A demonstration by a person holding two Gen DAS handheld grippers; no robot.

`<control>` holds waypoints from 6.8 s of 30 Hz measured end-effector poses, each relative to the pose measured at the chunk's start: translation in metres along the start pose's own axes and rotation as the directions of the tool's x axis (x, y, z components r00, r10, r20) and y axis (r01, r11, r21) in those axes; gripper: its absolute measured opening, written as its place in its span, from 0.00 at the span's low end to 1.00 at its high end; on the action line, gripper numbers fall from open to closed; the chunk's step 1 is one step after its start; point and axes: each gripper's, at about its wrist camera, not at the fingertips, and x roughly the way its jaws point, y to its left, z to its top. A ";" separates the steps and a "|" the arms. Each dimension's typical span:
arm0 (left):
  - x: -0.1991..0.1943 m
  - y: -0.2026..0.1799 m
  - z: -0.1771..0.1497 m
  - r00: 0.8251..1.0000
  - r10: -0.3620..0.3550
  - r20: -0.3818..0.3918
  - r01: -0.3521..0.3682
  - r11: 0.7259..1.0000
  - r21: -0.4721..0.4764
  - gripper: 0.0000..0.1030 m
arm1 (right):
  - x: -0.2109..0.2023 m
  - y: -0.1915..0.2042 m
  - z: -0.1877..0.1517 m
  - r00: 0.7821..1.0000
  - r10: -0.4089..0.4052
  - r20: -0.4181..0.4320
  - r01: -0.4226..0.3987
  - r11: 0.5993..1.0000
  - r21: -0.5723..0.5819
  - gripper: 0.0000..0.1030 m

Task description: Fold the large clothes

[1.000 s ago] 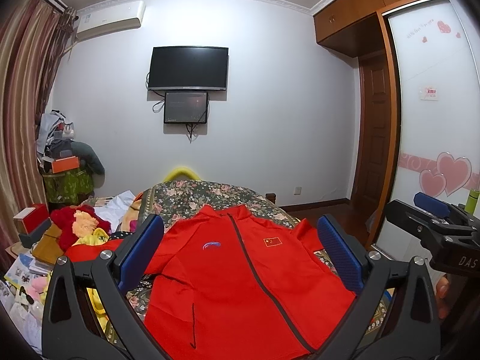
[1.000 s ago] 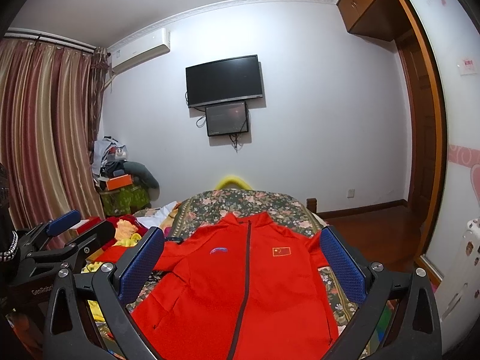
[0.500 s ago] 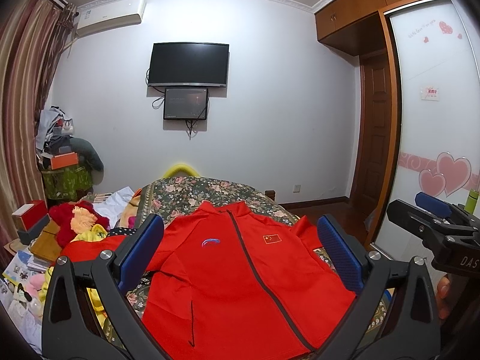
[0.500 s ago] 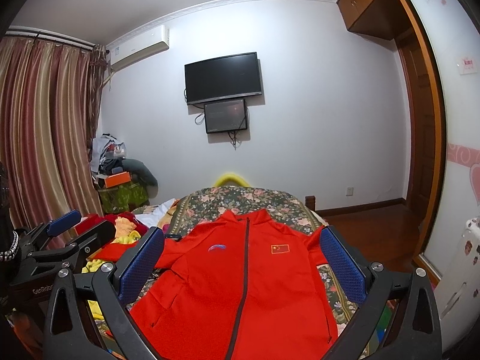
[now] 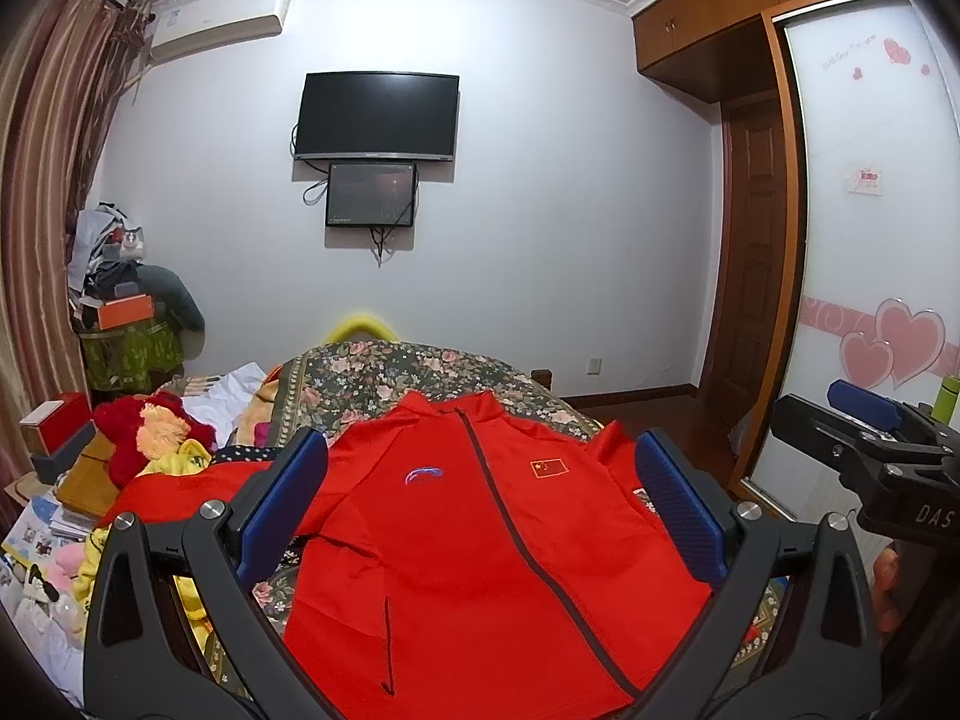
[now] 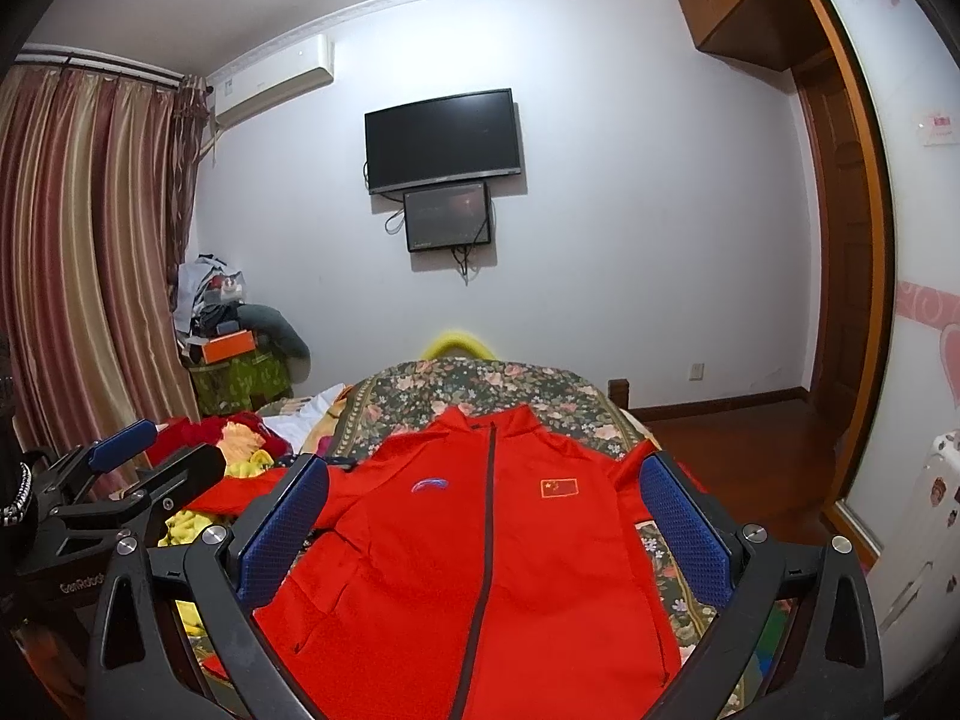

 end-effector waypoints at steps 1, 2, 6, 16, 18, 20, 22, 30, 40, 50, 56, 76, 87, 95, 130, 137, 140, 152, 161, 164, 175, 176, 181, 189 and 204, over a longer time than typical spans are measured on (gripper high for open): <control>0.004 0.003 0.000 1.000 0.001 -0.003 -0.001 1.000 -0.001 1.00 | 0.005 0.002 0.000 1.000 0.001 -0.006 -0.001 1.000 -0.001 1.00; 0.007 0.006 -0.001 1.000 0.005 -0.007 -0.005 1.000 -0.002 1.00 | 0.010 0.003 0.001 1.000 0.001 -0.011 -0.001 1.000 -0.003 1.00; 0.027 0.024 -0.002 0.998 0.058 -0.021 -0.058 0.998 -0.015 1.00 | 0.038 0.007 0.002 0.999 0.003 -0.038 -0.003 1.000 -0.012 1.00; 0.102 0.112 -0.025 0.980 0.138 -0.144 -0.150 0.986 -0.077 1.00 | 0.151 0.017 -0.002 0.988 -0.008 -0.155 0.003 0.999 -0.035 1.00; 0.120 0.136 -0.034 0.971 0.151 -0.186 -0.170 0.981 -0.092 1.00 | 0.179 0.017 -0.006 0.983 -0.015 -0.181 0.008 0.999 -0.039 1.00; 0.140 0.165 -0.045 0.957 0.157 -0.244 -0.189 0.976 -0.111 1.00 | 0.208 0.017 -0.012 0.977 -0.024 -0.211 0.014 0.999 -0.051 1.00; 0.154 0.190 -0.057 0.945 0.157 -0.286 -0.202 0.970 -0.134 1.00 | 0.236 0.018 -0.018 0.970 -0.031 -0.240 0.015 0.998 -0.067 1.00; 0.200 0.303 -0.122 0.886 0.065 -0.459 -0.232 0.919 -0.318 1.00 | 0.339 0.016 -0.062 0.922 -0.055 -0.382 -0.002 0.989 -0.148 1.00; 0.217 0.410 -0.178 0.880 -0.005 -0.475 -0.305 0.762 -0.572 1.00 | 0.378 0.013 -0.108 0.875 -0.053 -0.482 -0.026 0.987 -0.157 1.00; 0.243 0.479 -0.191 0.884 0.048 -0.464 -0.385 0.638 -0.667 0.63 | 0.377 0.014 -0.114 0.866 -0.045 -0.499 -0.027 0.990 -0.136 1.00; 0.254 0.487 -0.171 0.801 0.218 -0.558 -0.534 0.681 -0.501 0.29 | 0.371 0.011 -0.110 0.869 -0.054 -0.493 -0.025 0.988 -0.152 1.00; 0.327 0.245 0.047 0.896 0.357 -0.264 -0.353 0.933 0.064 0.01 | 0.328 -0.063 -0.083 0.900 -0.031 -0.435 0.009 0.999 -0.051 1.00; 0.336 0.229 -0.034 0.855 0.232 -0.465 -0.261 0.965 0.001 0.80 | 0.314 -0.102 -0.084 0.884 -0.014 -0.468 0.039 0.998 0.045 1.00; 0.290 0.343 -0.091 0.782 0.268 -0.563 -0.439 0.878 -0.192 0.81 | 0.335 -0.075 -0.092 0.866 -0.031 -0.500 0.036 0.999 0.000 1.00; 0.328 0.309 0.011 0.806 0.487 -0.337 -0.508 0.861 0.031 0.01 | 0.331 -0.048 -0.089 0.887 -0.064 -0.457 -0.002 0.990 -0.142 1.00; 0.367 0.182 0.033 0.909 0.279 -0.310 -0.264 0.960 0.091 0.01 | 0.315 -0.078 -0.079 0.900 -0.044 -0.433 0.009 0.997 -0.083 1.00; 0.386 0.131 0.017 0.917 0.196 -0.347 -0.162 0.979 0.125 0.01 | 0.309 -0.093 -0.078 0.902 -0.037 -0.430 0.017 0.999 -0.052 1.00; 0.444 0.008 -0.136 0.729 0.003 -0.685 0.087 0.991 0.097 0.01 | 0.298 -0.134 -0.098 0.863 -0.010 -0.505 0.024 1.000 0.020 1.00; 0.408 0.000 -0.144 0.683 -0.103 -0.723 0.200 0.979 0.049 0.71 | 0.304 -0.116 -0.096 0.850 -0.025 -0.525 -0.001 0.999 -0.049 1.00; 0.388 0.017 -0.137 0.693 -0.113 -0.712 0.204 0.978 0.043 0.71 | 0.309 -0.101 -0.091 0.854 -0.011 -0.520 -0.028 0.997 -0.067 1.00; 0.334 0.169 -0.114 0.764 0.013 -0.645 -0.036 0.999 -0.022 0.83 | 0.366 0.005 -0.088 0.831 0.086 -0.549 -0.215 0.961 -0.175 1.00; 0.335 0.188 -0.119 0.757 0.034 -0.652 -0.075 0.997 -0.035 0.83 | 0.373 0.014 -0.090 0.824 0.097 -0.559 -0.233 0.956 -0.177 1.00; 0.341 0.234 -0.145 0.726 0.070 -0.684 -0.155 0.986 -0.064 0.83 | 0.427 0.076 -0.113 0.751 0.156 -0.641 -0.351 0.917 -0.188 1.00; 0.355 0.248 -0.179 0.696 0.104 -0.710 -0.174 0.984 -0.027 0.83 | 0.493 0.146 -0.161 0.675 0.130 -0.726 -0.447 0.855 -0.262 0.88; 0.358 0.243 -0.197 0.697 0.168 -0.698 -0.177 0.982 0.060 0.83 | 0.511 0.182 -0.161 0.725 0.180 -0.665 -0.479 0.825 -0.299 0.66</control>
